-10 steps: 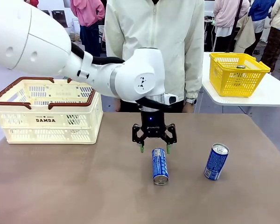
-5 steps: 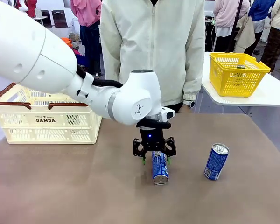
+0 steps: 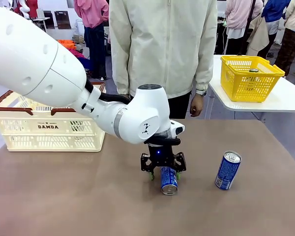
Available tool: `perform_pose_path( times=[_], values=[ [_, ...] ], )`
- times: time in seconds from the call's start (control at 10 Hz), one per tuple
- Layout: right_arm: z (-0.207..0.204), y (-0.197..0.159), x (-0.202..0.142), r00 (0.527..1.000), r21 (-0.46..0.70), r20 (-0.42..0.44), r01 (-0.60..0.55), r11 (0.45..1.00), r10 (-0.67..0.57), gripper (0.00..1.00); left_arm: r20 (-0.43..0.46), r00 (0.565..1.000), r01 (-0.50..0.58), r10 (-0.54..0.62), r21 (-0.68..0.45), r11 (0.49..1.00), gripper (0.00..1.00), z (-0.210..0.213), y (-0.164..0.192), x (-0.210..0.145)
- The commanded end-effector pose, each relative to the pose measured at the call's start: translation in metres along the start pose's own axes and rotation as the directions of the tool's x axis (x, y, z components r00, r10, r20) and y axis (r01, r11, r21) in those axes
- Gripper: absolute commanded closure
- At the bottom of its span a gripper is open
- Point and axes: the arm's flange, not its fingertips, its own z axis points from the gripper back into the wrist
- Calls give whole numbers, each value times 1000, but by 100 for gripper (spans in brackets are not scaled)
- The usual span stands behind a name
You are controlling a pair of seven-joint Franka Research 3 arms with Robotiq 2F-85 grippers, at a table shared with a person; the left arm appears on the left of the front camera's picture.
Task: Place the drinks into the Shopping basket.
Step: Pick up one drink and place it into the Shopping basket.
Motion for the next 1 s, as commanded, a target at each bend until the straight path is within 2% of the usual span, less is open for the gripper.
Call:
perform_pose_path(
  times=[0.0,0.1,0.2,0.7,0.8,0.9],
  values=[
    [1,3,-2,1000,0,-10,3,1000,-3,0,20,1000,-4,3,44,999,23,-2,1,-4],
    [1,3,-2,1000,0,-10,3,1000,-3,0,23,1000,4,-5,53,999,65,-2,2,-4],
    [1,3,-2,1000,0,-10,3,1000,-3,0,25,1000,7,-9,51,999,100,-2,2,-4],
    [1,3,-2,1000,0,-10,3,1000,-3,0,12,1000,8,-9,51,999,100,4,5,-2],
    [1,3,-2,1000,0,-10,3,1000,-3,0,3,1000,9,-9,41,999,100,21,12,-3],
    [1,3,-2,1000,0,-10,3,1000,-3,0,31,1000,-2,1,18,1000,100,53,23,-4]
  ],
)
